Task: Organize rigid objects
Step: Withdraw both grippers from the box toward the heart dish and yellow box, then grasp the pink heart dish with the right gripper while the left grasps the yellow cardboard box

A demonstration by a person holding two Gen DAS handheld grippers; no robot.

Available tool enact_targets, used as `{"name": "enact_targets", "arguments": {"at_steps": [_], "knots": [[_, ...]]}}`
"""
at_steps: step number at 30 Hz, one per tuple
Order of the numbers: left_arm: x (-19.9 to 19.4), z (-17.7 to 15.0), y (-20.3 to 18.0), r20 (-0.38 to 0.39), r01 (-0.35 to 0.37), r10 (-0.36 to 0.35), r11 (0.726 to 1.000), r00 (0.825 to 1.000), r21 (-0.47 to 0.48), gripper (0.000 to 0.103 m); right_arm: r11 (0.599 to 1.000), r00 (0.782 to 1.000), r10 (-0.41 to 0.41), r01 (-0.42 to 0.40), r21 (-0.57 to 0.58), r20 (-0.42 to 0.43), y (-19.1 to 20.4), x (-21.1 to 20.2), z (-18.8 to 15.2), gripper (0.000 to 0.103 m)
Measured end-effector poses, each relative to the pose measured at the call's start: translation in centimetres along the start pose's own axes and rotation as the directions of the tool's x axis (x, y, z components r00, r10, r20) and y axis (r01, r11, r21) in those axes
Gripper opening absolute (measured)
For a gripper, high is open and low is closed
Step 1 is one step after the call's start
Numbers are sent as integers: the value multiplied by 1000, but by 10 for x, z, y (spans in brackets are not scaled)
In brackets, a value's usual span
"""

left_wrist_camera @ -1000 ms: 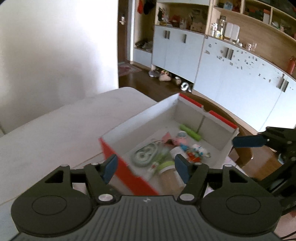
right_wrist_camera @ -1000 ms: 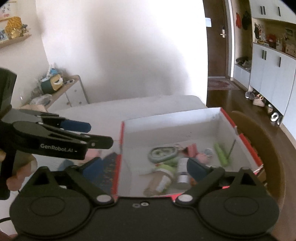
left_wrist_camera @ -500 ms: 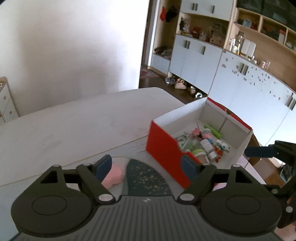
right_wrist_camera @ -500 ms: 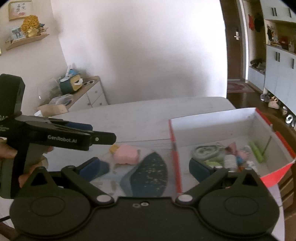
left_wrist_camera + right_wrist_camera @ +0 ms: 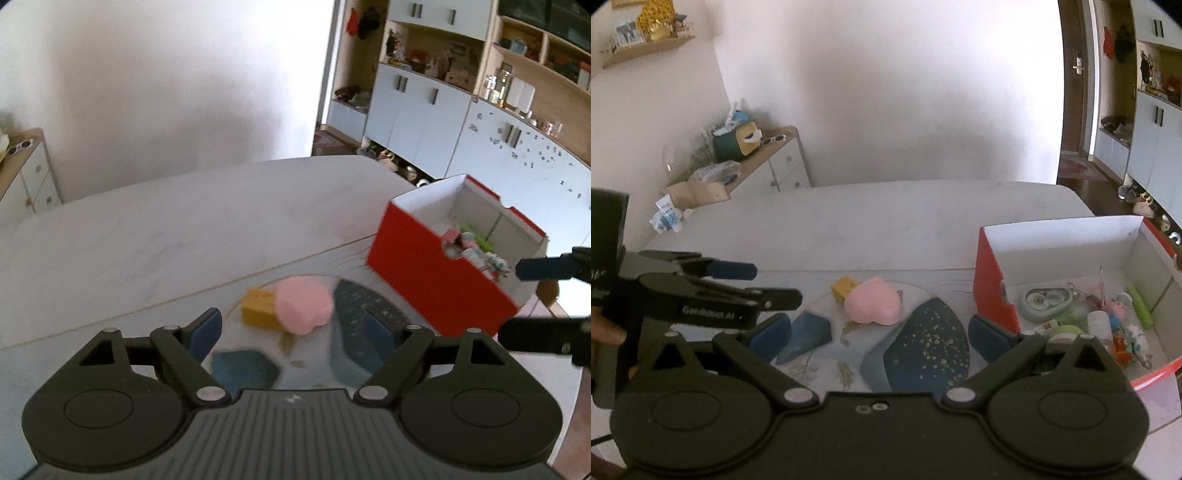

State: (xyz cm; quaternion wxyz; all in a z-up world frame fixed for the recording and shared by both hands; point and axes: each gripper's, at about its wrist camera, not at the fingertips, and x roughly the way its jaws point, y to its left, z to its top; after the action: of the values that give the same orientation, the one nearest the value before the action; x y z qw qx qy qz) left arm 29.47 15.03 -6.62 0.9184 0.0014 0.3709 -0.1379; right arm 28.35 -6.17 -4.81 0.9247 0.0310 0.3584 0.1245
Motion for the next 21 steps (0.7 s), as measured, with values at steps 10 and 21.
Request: {"name": "enact_targets", "arguments": {"at_steps": [10, 21], "knots": [[45, -25, 20, -1, -30, 30, 997, 1000, 66, 83, 1000, 997, -24, 23, -16, -68, 4, 57, 15, 101], [101, -38, 25, -45, -35, 41, 991, 998, 129, 83, 998, 982, -27, 14, -69, -189, 7, 123, 15, 98]]}}
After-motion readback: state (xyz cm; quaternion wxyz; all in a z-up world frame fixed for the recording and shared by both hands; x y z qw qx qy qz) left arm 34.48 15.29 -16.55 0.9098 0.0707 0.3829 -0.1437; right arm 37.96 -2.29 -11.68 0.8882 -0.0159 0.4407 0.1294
